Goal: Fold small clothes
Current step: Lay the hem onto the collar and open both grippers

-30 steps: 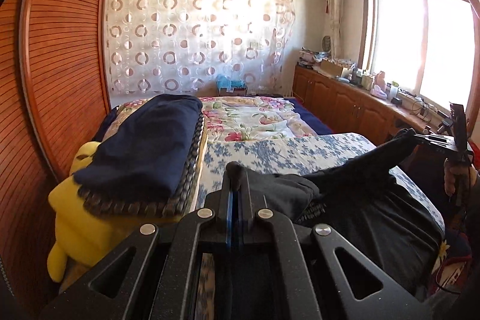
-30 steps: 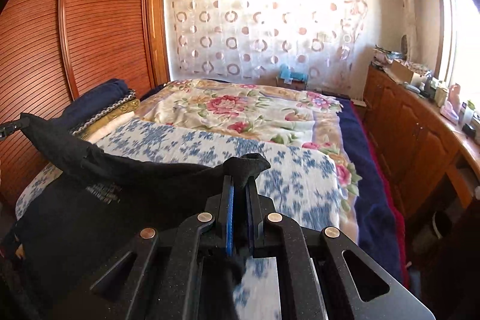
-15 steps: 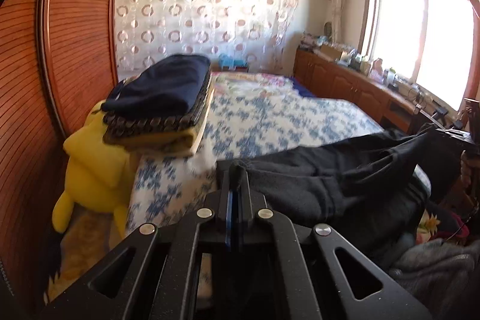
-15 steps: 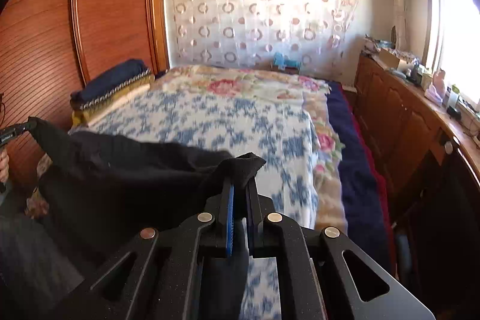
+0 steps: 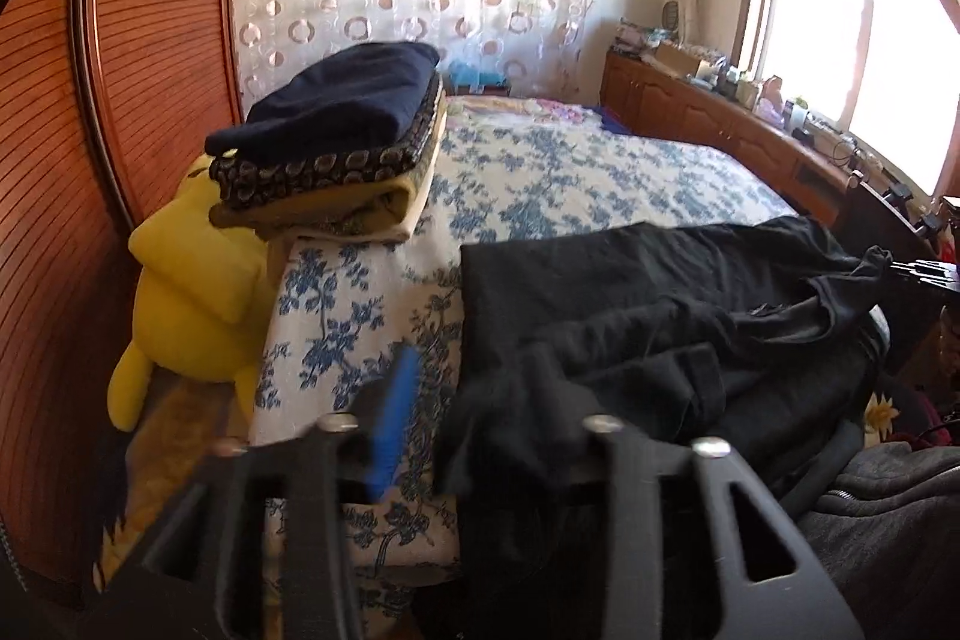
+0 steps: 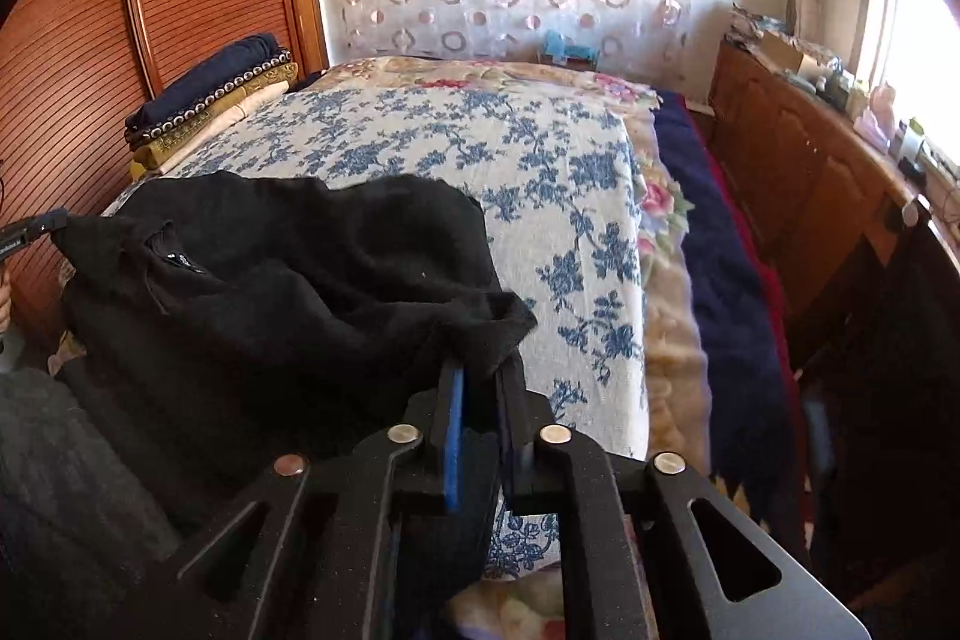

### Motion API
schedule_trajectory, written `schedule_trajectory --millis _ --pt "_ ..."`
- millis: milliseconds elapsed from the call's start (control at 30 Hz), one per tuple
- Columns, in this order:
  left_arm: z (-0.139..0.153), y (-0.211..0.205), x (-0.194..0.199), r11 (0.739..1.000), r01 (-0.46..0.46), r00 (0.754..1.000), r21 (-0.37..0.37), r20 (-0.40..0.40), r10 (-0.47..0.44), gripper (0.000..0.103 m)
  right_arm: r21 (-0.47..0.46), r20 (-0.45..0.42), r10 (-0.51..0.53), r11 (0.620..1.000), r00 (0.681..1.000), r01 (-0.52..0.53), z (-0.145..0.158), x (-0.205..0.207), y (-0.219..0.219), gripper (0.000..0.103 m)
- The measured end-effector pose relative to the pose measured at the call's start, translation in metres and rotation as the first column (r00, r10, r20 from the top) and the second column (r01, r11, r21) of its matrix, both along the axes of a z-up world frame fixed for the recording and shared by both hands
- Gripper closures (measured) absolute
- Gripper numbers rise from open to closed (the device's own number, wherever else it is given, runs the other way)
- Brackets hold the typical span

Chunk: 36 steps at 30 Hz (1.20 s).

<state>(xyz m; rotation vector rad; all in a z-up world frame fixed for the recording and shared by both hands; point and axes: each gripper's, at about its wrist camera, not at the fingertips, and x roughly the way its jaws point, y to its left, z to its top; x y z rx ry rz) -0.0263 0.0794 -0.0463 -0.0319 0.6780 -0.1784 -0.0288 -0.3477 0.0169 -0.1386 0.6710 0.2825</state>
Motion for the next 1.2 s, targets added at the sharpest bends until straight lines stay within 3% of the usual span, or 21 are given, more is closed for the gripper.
schedule_trajectory --millis 67,100,133,200,467,600,667,767,900,967,1033,1133,1200 --pt "0.004 -0.002 0.000 1.000 0.002 1.000 -0.003 0.014 -0.002 0.042 -0.012 0.015 0.006 1.000 1.000 -0.006 0.003 -0.011 0.004 0.085" --pt "0.006 -0.002 0.000 1.000 0.001 1.000 -0.008 0.022 -0.001 0.024 -0.017 0.024 0.014 1.000 1.000 -0.014 0.006 -0.011 0.006 0.074" --pt "0.008 -0.002 0.000 1.000 0.005 0.999 -0.017 0.032 -0.005 0.021 -0.021 0.038 0.017 1.000 0.999 -0.016 0.010 -0.012 0.007 0.057" --pt "0.010 -0.004 0.005 1.000 0.013 0.999 -0.026 0.034 -0.012 0.021 -0.016 0.069 0.023 1.000 0.997 -0.022 0.016 -0.016 0.007 0.043" --pt "0.014 -0.019 0.027 1.000 0.016 0.999 -0.005 0.042 -0.016 0.021 -0.027 0.122 0.007 1.000 0.993 -0.004 0.017 0.013 0.019 0.042" --pt "0.014 -0.026 0.039 1.000 0.020 0.999 -0.002 0.045 -0.020 0.021 0.055 0.082 0.031 0.998 0.996 -0.036 0.008 0.052 0.029 0.042" --pt "0.010 -0.027 0.045 1.000 0.021 0.999 -0.003 0.037 -0.021 0.021 0.080 0.051 0.028 0.996 0.998 -0.032 0.000 0.073 0.031 0.044" --pt "0.001 -0.025 0.054 0.999 0.034 0.999 -0.028 0.035 -0.033 0.021 0.106 -0.004 0.018 0.994 1.000 -0.018 -0.011 0.101 0.033 0.056" --pt "-0.023 -0.020 0.070 0.999 -0.007 0.999 -0.042 -0.032 0.006 0.021 0.142 -0.086 0.002 0.990 0.996 0.010 -0.025 0.126 0.028 0.064" --pt "-0.031 -0.019 0.074 0.999 -0.018 0.998 -0.046 -0.057 0.015 0.021 0.175 -0.109 0.026 0.985 0.994 -0.007 -0.028 0.129 0.027 0.077" --pt "-0.038 -0.019 0.075 0.999 -0.021 0.997 -0.042 -0.073 0.018 0.021 0.171 -0.075 0.044 0.985 0.996 -0.031 -0.023 0.123 0.030 0.093" --pt "-0.043 -0.020 0.075 0.999 -0.020 0.997 -0.030 -0.080 0.018 0.021 0.171 0.038 0.051 0.984 0.998 -0.057 -0.008 0.100 0.029 0.095" --pt "-0.043 -0.019 0.074 0.999 -0.014 0.997 -0.037 -0.078 0.011 0.021 0.140 0.096 -0.040 0.990 0.995 0.027 0.003 0.083 0.023 0.095"
